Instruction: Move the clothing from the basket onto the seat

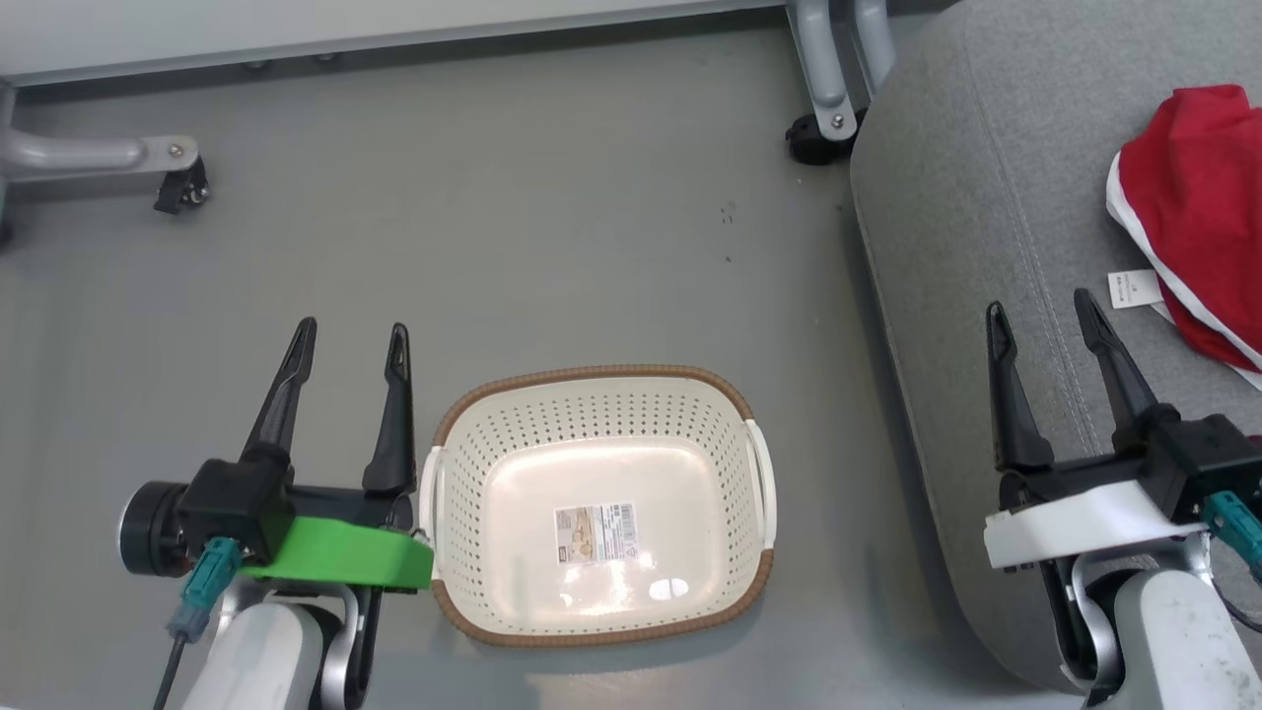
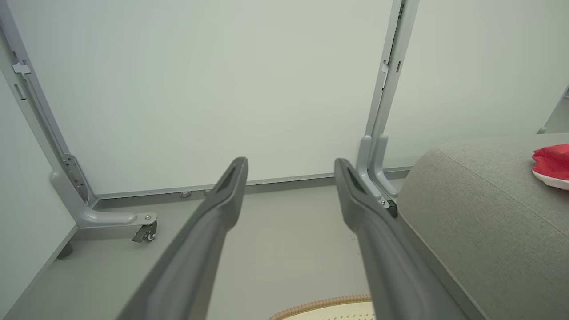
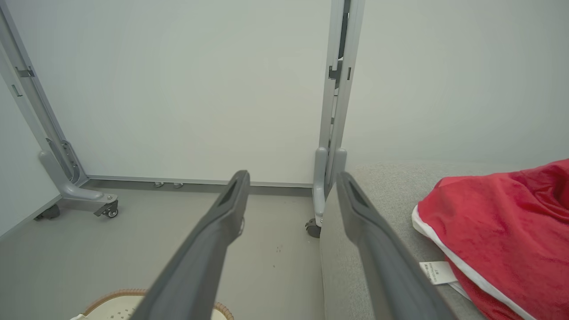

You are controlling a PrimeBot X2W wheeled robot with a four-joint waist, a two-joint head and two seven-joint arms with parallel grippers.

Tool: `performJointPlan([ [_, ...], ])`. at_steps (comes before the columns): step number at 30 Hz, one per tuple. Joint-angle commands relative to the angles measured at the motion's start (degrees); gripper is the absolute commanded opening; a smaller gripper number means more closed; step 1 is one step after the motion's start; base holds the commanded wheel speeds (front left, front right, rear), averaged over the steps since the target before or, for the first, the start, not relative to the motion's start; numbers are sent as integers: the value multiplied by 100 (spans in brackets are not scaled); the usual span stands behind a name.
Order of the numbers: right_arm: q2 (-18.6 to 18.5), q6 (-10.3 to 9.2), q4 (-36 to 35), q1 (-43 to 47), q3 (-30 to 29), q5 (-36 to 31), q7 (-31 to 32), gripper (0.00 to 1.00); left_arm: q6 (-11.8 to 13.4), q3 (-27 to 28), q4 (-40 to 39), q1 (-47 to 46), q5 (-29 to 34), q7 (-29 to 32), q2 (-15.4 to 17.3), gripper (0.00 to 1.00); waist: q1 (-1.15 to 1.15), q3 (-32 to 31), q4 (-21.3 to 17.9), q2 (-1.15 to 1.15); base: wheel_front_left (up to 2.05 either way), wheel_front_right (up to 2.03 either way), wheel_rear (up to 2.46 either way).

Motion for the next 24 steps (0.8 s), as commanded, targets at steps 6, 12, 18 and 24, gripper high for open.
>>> performJointPlan([
  [6,125,-4,-155,519,-30,-60,180,100,-159,456,137,554,98,-18,-114,100,0,-595,272,0,0,0,0],
  [12,182,-4,-253,857,-11,-77,344,100,-323,692,267,942,175,-19,-208,100,0,-868,220,0,0,0,0],
  [18,202,-4,-304,1099,64,-87,467,100,-460,839,401,1201,300,-19,-318,100,0,-1029,167,0,0,0,0],
  [24,214,-4,-356,1330,38,-57,571,100,-591,970,545,1351,442,-19,-439,100,0,-1178,191,0,0,0,0],
])
